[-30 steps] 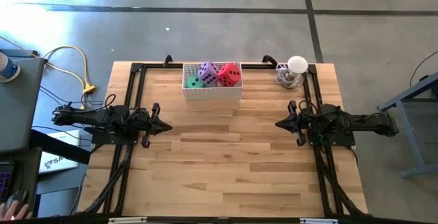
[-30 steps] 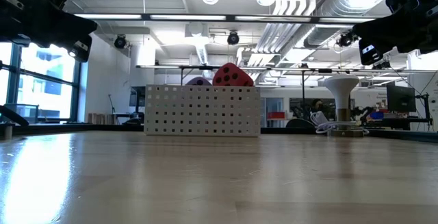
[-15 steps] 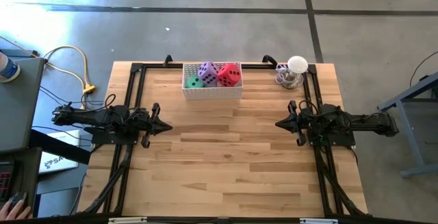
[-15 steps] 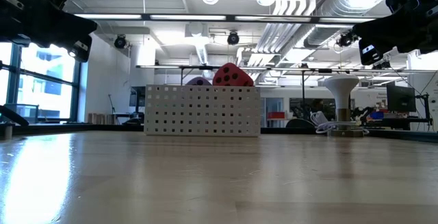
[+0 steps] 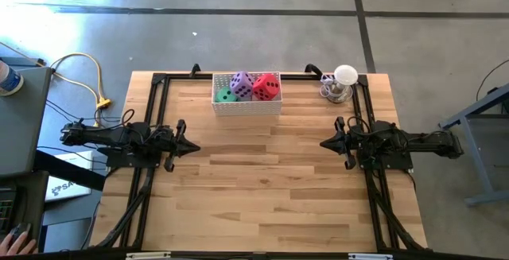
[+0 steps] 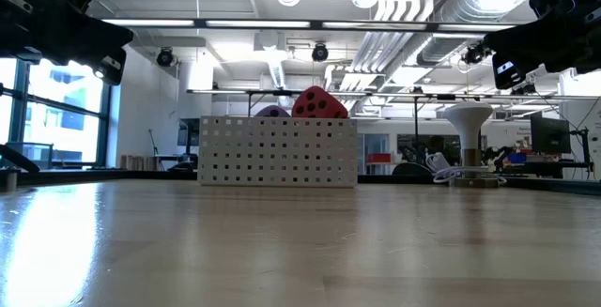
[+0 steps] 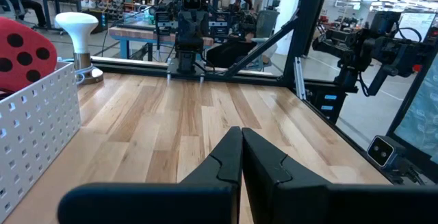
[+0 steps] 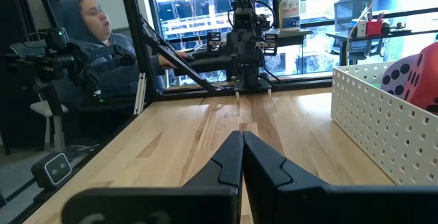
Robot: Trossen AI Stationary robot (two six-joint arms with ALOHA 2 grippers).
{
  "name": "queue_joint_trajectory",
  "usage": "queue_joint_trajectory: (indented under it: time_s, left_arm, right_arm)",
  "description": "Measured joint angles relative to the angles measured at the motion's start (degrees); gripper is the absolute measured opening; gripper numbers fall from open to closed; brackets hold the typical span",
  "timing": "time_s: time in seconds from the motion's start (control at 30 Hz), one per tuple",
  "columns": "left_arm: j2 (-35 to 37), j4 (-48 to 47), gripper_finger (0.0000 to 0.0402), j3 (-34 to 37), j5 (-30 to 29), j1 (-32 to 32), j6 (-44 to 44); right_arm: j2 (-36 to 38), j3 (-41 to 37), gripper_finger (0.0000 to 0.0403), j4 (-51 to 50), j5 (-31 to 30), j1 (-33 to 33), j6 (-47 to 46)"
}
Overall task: Pick & Place Dice
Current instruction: Return to Home Position
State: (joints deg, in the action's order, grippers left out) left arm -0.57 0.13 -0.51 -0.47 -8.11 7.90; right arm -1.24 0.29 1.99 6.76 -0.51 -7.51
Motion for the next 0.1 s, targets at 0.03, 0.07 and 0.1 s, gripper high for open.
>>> queue_joint_trajectory:
  time_s: [0.03, 0.07, 0.1]
  left_arm:
    - [0.0, 0.01, 0.0002, 0.0, -0.01, 0.0, 0.0]
    - [0.01, 0.01, 0.0002, 0.0, 0.0, -0.01, 0.0]
    - [0.0, 0.0, 0.0002, 0.0, 0.0, -0.01, 0.0]
  right_arm:
    - [-0.01, -0.01, 0.0002, 0.01, 0.01, 0.0, 0.0]
    - [0.01, -0.01, 0.0002, 0.01, -0.01, 0.0, 0.0]
    - [-0.01, 0.0, 0.0002, 0.0, 0.0, 0.01, 0.0]
